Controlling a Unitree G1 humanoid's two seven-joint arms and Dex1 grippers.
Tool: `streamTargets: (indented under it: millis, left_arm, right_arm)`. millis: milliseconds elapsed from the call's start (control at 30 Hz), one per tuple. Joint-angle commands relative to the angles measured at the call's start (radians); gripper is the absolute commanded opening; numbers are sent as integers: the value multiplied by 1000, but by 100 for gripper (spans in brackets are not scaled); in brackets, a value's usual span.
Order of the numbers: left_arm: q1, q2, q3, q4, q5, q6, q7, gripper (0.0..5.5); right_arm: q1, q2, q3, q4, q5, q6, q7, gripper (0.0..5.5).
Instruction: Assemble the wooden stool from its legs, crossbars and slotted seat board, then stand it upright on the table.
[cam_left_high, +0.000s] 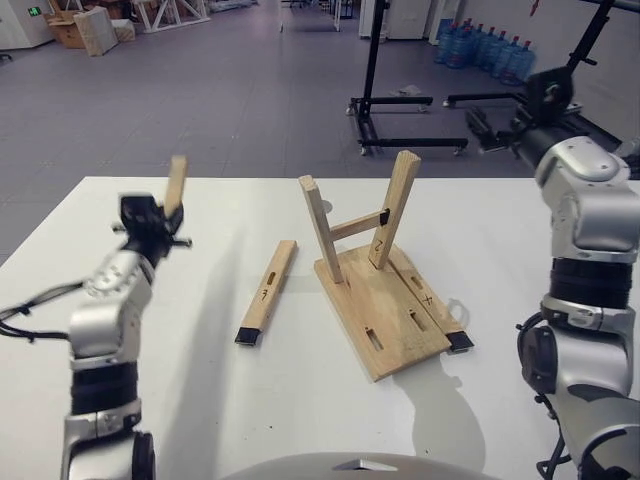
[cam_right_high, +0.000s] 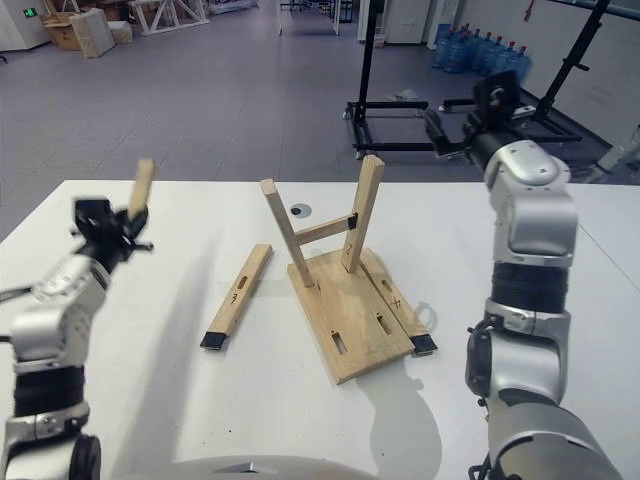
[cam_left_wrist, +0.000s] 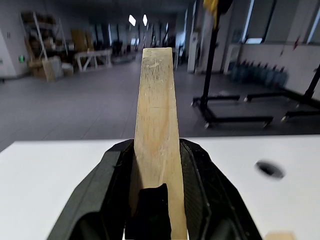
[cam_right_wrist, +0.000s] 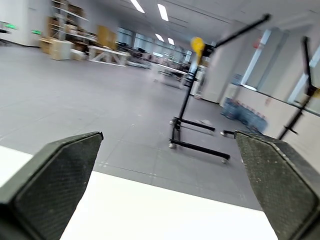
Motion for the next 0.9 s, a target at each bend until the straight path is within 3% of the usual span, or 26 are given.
streamTargets:
  millis: [33,200,400,600,900]
  left_arm:
    - [-162,51,57,-107,-191,78,-88,127]
    - [-359,-27,112,-88,-631,250,-121,127]
    - [-462,-131,80,20,-1014,344,-70,127]
    - [-404,-144,-4,-2,-1153,388,-32,127]
    - [-307,-113,-98,-50,-1193,405,-19,127]
  right_arm:
    - [-121,-33,-99,109,128,38,47,485]
    - [-264,73,-234,88,543,403,172,485]
    - [-231,271,-285,-128,992,710,148,485]
    - [-190,409,-271,-178,1161,682,-43,485]
    - [-195,425,-231,-172,1363,580,-212,485]
